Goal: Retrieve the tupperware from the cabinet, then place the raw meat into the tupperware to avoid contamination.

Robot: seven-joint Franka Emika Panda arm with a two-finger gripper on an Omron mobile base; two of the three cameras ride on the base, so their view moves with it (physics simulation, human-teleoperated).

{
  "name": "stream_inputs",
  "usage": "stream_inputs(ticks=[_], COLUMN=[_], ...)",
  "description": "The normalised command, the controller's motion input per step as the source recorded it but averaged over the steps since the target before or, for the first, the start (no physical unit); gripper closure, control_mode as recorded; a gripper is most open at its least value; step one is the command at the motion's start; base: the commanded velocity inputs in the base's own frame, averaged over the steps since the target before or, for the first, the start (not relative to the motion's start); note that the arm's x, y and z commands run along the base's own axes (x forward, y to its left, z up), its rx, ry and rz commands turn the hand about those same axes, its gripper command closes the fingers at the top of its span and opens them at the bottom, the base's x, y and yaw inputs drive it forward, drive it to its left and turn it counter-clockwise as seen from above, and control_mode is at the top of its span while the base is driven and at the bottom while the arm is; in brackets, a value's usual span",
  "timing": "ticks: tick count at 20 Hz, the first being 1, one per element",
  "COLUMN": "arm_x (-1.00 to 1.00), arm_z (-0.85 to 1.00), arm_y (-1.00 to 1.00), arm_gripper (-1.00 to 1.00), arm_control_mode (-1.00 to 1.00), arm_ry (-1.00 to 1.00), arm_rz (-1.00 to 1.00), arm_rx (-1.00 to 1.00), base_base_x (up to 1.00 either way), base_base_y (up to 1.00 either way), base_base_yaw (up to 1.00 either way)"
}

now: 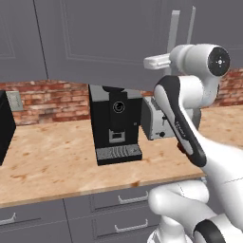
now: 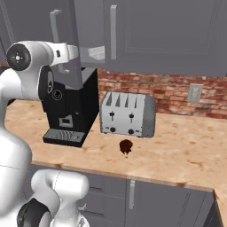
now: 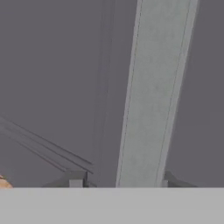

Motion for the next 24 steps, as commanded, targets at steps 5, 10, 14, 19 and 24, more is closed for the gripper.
stream_inputs(ticks=[5,10,14,19,24], arm_x=[-0.07,-0.19,-0.31,-0.37,-0.26], arm_z=[0.0,0.0,0.0,0.09,0.1], arm_y=[0.01,-0.01,-0.07,-0.19,-0.35], arm_gripper=[-1.0,-1.0,-1.0,-1.0,-1.0], arm_control_mode=[-1.0,-1.0,-1.0,-1.0,-1.0], arm_ry=[0.0,0.0,0.0,-0.04,-0.09], arm_rz=[0.0,0.03,0.16,0.19,0.15], arm_rx=[0.0,0.0,0.0,0.0,0.03], base_base_x=[0.0,0.0,0.0,0.0,0.0], base_base_y=[0.0,0.0,0.0,0.0,0.0], base_base_yaw=[0.0,0.0,0.0,0.0,0.0])
